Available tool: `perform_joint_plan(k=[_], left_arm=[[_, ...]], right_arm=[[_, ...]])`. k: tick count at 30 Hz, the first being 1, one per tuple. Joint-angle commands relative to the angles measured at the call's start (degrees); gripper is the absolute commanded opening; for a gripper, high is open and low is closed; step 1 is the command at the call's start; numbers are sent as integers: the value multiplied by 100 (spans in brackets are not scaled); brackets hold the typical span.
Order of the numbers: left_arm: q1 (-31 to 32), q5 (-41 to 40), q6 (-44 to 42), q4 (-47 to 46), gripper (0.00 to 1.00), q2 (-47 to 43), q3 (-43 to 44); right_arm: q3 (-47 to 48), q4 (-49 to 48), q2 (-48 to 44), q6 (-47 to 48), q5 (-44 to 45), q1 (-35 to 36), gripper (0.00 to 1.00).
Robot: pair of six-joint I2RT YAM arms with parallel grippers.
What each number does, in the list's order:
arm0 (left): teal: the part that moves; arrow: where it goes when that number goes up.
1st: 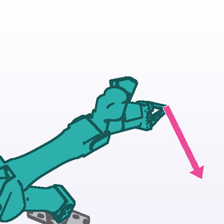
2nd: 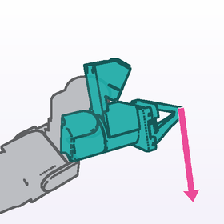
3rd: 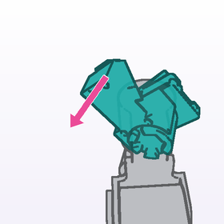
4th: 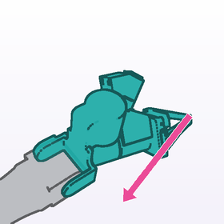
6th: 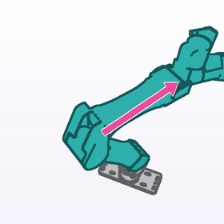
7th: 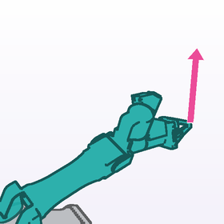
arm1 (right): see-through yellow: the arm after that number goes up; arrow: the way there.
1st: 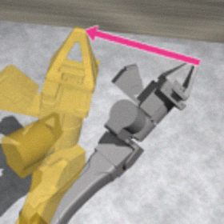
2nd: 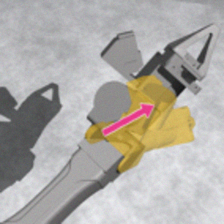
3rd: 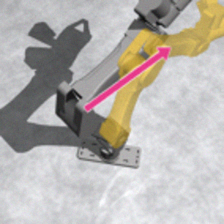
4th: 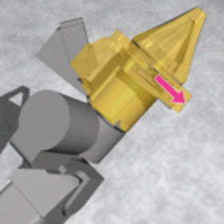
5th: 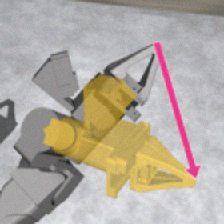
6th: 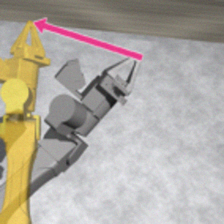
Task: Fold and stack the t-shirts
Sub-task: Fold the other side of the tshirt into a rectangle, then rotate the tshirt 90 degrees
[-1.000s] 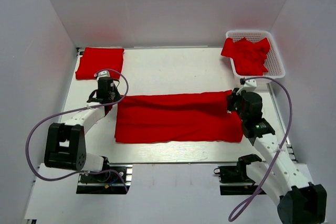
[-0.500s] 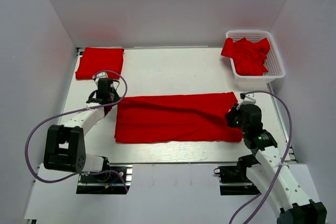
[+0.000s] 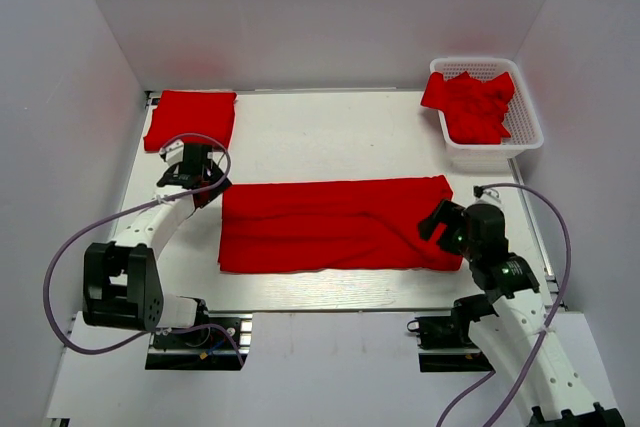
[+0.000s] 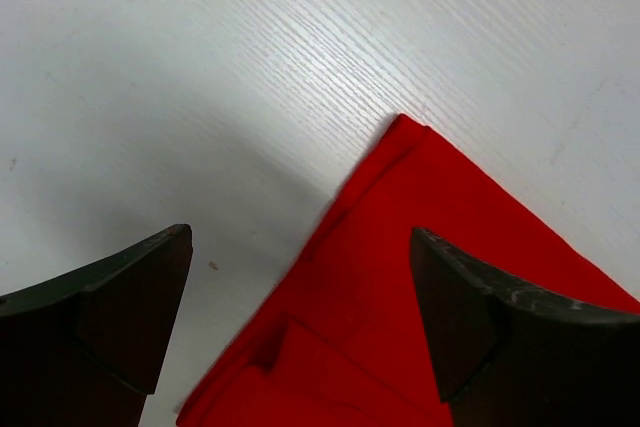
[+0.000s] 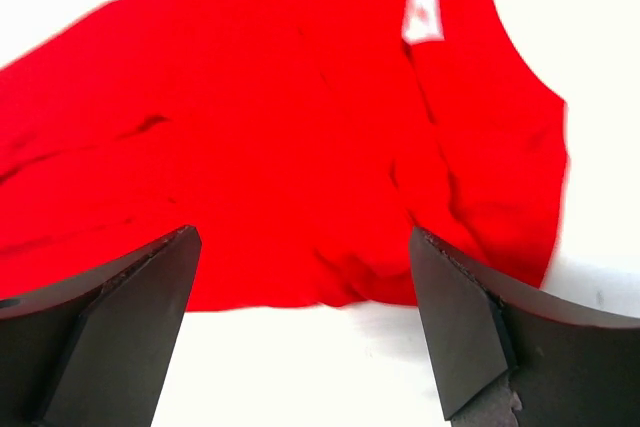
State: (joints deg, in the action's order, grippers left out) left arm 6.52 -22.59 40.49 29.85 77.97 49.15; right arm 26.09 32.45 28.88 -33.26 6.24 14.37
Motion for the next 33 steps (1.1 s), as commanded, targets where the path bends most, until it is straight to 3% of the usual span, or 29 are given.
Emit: perform_joint_plan(k=[1,6,9,16,22,26,31,33], left_arm=[[42,271,-163,-127,99,-274,253],[95,1859,-770,-1182,99,77,201],[147,2607,-999,-1629,99,533,148],[420,2918,-1070,-1885,99,1421,-18],[656,2840,-1008,-1658,99,1545,-667],[903,2751,-675,-1368,99,1238,-1196],[1298,3181,-551,-718,99,799,-1618],[1439,3628,-498,-436,99,527,-1820]], right_arm=[[283,-579,239,222,-271,13,90],[151,-1713,1388,618,-1587,22,90],[133,-2240,2138,619,-1758,22,90],[291,-2778,3280,250,-1099,13,90],[529,-2805,4475,-76,-703,-4,90],[1196,-2849,5363,-76,-738,-4,90],[2268,-3166,7204,-32,-1362,22,90],[3128,-3332,7621,-6,-1642,13,90]])
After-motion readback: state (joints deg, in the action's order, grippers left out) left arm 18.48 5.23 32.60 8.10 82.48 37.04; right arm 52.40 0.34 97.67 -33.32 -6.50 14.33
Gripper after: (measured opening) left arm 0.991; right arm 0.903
